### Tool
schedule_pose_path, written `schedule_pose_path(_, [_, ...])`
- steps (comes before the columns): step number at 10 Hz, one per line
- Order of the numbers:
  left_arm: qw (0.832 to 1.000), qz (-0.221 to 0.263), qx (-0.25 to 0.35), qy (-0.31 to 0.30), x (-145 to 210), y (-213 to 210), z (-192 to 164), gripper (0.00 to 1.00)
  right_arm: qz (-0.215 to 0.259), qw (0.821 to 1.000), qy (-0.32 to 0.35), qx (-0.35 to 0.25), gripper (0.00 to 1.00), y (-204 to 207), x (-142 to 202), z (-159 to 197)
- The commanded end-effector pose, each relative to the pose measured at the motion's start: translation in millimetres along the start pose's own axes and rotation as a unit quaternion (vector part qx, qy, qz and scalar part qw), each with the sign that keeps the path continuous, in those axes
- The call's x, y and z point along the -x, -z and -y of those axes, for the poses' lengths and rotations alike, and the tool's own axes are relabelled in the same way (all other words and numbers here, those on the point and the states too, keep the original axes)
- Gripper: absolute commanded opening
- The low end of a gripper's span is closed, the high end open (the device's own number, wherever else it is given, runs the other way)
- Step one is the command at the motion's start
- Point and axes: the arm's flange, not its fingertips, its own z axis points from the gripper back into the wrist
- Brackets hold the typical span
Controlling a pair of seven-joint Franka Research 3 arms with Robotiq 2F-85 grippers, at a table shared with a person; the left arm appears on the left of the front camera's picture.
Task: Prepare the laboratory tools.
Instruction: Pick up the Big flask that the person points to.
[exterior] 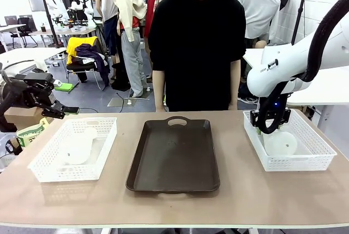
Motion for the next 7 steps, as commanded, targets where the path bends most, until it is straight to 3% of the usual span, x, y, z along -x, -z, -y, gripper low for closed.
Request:
schedule_pose_path(1, [1.0, 0.002, 0.004, 0.0, -0.2, -1.1, 2.2, 1.0, -0.001, 1.0, 0.007, 0.024, 0.26, 4.8, 2.0, 0.8])
schedule_pose_path(2, [1.0, 0.002, 0.004, 0.0, -0.2, -1.1, 2.2, 1.0, 0.0, 1.0, 0.01, 0.023, 0.1, 2.1, 1.8, 2.6])
schedule_pose_path(3, [1.0, 0.002, 0.004, 0.0, -0.2, -1.1, 2.2, 1.0, 0.001, 1.0, 0.011, 0.023, 0.0, 0.3, 1.8, 4.0])
schedule_pose_path(7, [1.0, 0.002, 0.004, 0.0, -0.2, -1.1, 2.2, 1.0, 0.001, 0.999, 0.031, 0.025, 0.0, -6.7, 6.1, 10.4])
